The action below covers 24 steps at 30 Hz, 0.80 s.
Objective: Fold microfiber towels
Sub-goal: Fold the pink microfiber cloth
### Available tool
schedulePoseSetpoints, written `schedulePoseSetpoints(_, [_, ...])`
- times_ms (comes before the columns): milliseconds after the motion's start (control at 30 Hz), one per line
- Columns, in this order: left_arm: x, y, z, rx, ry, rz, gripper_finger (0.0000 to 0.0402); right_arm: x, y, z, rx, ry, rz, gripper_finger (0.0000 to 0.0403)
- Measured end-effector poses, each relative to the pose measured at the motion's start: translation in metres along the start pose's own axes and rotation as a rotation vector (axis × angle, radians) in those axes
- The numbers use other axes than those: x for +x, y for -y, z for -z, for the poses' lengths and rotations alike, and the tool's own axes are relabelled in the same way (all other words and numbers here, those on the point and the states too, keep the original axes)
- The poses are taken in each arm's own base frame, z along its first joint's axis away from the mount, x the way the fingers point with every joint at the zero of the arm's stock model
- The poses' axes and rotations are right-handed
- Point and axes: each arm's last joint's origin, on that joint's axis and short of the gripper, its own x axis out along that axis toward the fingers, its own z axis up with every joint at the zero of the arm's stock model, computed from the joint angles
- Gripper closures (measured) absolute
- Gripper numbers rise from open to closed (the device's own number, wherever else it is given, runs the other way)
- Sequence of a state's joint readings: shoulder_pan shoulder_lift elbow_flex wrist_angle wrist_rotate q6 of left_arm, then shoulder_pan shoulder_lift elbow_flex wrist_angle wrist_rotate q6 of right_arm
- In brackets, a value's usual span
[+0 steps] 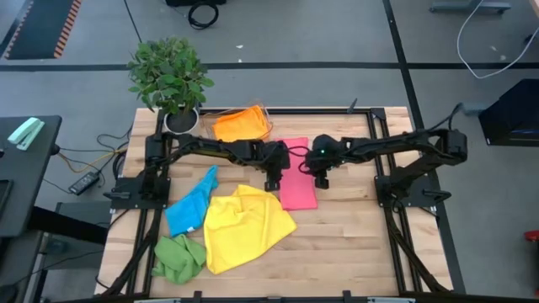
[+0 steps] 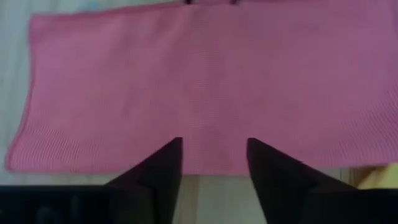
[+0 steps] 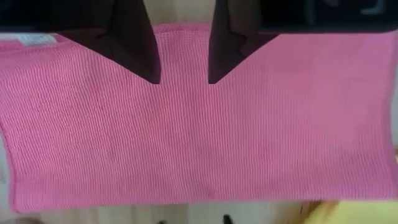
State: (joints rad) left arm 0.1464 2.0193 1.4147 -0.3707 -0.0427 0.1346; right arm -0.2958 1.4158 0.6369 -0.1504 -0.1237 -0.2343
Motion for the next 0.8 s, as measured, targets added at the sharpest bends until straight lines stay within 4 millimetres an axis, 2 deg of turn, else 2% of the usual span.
schedulePoseSetpoints(100, [0.005, -0.003, 0.003, -0.075, -0.021, -0.002, 0.0177, 0.003, 0.001, 0.001, -0.044, -0.009, -0.014, 0.0245])
schedulePoseSetpoints(233, [0.009, -0.002, 0.005, -0.106, -0.032, 0.000, 0.0161, 0.004, 0.005, 0.004, -0.044, 0.011, -0.005, 0.0229])
schedulePoseSetpoints(433, [0.019, 0.003, 0.010, -0.099, -0.062, 0.011, 0.0171, 0.008, 0.009, 0.021, -0.008, -0.002, 0.000, 0.0217])
schedulePoseSetpoints(633, [0.029, 0.003, 0.012, -0.102, -0.056, 0.006, 0.0183, 0.009, 0.009, 0.020, -0.020, 0.029, -0.023, 0.0217])
schedulePoseSetpoints(800, [0.034, 0.004, 0.015, -0.101, -0.075, 0.009, 0.0184, 0.023, 0.008, 0.025, -0.018, -0.006, -0.053, 0.0217])
